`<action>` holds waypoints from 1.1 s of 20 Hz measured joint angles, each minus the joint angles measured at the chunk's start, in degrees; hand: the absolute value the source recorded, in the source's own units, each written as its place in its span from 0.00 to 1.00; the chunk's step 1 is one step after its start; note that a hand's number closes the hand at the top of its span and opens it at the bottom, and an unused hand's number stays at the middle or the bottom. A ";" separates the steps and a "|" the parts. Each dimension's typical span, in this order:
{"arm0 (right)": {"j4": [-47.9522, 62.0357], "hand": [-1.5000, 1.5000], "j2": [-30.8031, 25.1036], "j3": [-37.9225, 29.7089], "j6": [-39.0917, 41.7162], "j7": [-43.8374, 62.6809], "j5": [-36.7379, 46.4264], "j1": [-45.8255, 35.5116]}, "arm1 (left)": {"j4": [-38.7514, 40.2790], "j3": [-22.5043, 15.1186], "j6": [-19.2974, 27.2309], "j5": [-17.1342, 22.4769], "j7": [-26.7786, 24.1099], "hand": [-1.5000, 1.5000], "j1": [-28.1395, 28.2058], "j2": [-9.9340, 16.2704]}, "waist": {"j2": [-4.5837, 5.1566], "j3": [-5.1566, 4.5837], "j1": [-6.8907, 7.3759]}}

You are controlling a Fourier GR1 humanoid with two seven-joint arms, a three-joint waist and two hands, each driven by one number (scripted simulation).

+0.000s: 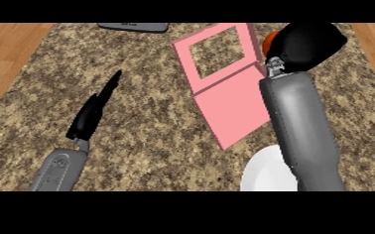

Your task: Pick the squash from the plate and place it in the cardboard box

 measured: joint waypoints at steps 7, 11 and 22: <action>1.39 0.00 -0.04 -4.04 -1.74 1.41 -14.54 3.28 | 0.19 1.04 0.23 0.36 -0.44 0.50 0.43 0.49 | 0.08 0.25 -0.98; 2.18 0.00 -0.10 0.65 -5.89 1.97 -20.07 4.78 | 0.27 1.45 0.43 0.53 -1.35 0.50 1.75 0.55 | 0.08 0.25 -1.68; -7.00 0.00 -0.10 4.44 -24.94 -1.52 -16.50 6.34 | -0.15 2.55 0.55 0.85 -1.41 0.50 2.02 1.23 | 0.11 0.32 -3.14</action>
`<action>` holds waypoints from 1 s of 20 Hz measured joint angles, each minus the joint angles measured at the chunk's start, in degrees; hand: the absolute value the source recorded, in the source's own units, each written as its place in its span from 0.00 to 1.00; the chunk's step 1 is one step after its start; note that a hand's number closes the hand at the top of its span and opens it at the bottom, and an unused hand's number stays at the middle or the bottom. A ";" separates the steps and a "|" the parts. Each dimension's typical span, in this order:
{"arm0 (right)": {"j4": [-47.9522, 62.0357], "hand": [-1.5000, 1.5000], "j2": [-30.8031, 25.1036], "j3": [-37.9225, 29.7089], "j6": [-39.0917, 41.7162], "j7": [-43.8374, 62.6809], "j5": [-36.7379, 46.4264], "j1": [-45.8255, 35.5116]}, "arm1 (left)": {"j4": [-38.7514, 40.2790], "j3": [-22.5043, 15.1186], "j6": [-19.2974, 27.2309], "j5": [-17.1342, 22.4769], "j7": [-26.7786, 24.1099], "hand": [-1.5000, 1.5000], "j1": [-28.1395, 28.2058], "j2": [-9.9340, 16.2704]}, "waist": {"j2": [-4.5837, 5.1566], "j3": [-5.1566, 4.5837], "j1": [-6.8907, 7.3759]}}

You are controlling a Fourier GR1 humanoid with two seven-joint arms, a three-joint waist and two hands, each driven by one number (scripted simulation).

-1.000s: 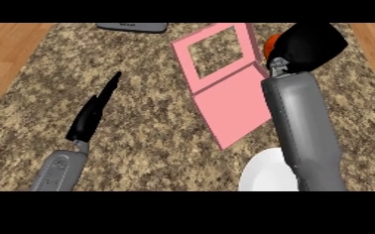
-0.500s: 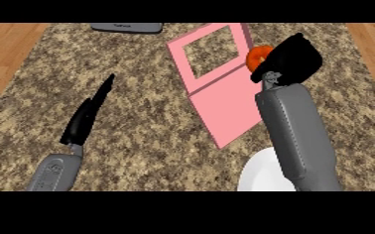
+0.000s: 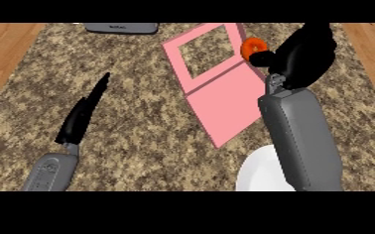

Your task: Pick the squash from the plate and place it in the cardboard box

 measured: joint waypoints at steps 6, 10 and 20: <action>-6.95 0.00 0.17 -1.37 -10.36 -1.61 3.23 5.01 | -0.17 0.59 0.21 0.21 -0.69 0.50 1.59 0.32 | -0.25 0.00 -1.08; -12.27 0.00 0.30 -0.24 -17.46 -2.54 6.56 11.51 | -0.11 1.28 0.43 0.43 -0.36 0.50 1.75 0.58 | -0.43 -0.01 -2.04; -25.65 0.00 0.42 5.31 -31.87 -3.13 13.33 32.92 | -0.59 1.71 1.09 0.45 -0.30 0.50 3.07 0.20 | -0.70 0.00 -3.77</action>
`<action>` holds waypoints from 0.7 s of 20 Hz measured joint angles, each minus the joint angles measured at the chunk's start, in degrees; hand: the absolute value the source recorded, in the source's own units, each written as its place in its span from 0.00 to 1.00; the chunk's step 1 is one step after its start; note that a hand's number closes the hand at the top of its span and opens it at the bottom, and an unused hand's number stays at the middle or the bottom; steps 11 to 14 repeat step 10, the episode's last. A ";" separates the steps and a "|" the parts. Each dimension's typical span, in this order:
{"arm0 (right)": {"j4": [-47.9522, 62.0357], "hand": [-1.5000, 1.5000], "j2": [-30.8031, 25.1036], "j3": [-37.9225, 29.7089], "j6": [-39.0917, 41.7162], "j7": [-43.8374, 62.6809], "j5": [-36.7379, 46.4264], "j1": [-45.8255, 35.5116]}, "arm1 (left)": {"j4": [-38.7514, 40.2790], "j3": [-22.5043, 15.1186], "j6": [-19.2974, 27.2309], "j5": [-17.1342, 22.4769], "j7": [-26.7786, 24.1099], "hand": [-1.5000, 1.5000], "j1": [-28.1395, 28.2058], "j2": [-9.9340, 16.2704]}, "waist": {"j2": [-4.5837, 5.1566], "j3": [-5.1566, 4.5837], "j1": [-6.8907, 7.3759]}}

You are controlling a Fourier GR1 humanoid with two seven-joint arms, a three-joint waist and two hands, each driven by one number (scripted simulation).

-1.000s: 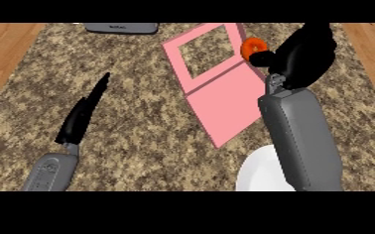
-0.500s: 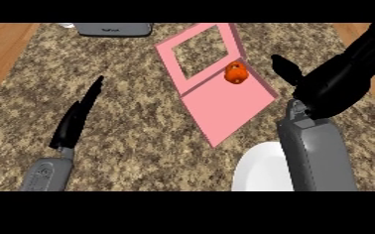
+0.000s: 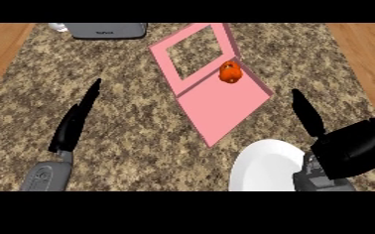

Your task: Pick the squash from the plate and place it in the cardboard box

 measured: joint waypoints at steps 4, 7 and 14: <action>-5.27 0.00 0.00 2.82 -4.24 0.44 1.95 9.65 | -0.73 -0.19 0.54 -0.36 0.08 0.50 0.94 -0.32 | -0.12 -0.01 -0.51; -7.47 0.00 0.00 5.62 -7.67 0.69 3.32 16.63 | -1.44 0.07 0.13 -0.21 -0.10 0.50 1.73 0.27 | -0.09 -0.02 -0.57; -9.35 0.00 0.00 8.27 -9.93 1.47 4.91 22.15 | -2.07 0.64 -0.45 0.40 0.23 0.50 1.92 0.76 | -0.05 -0.02 -0.64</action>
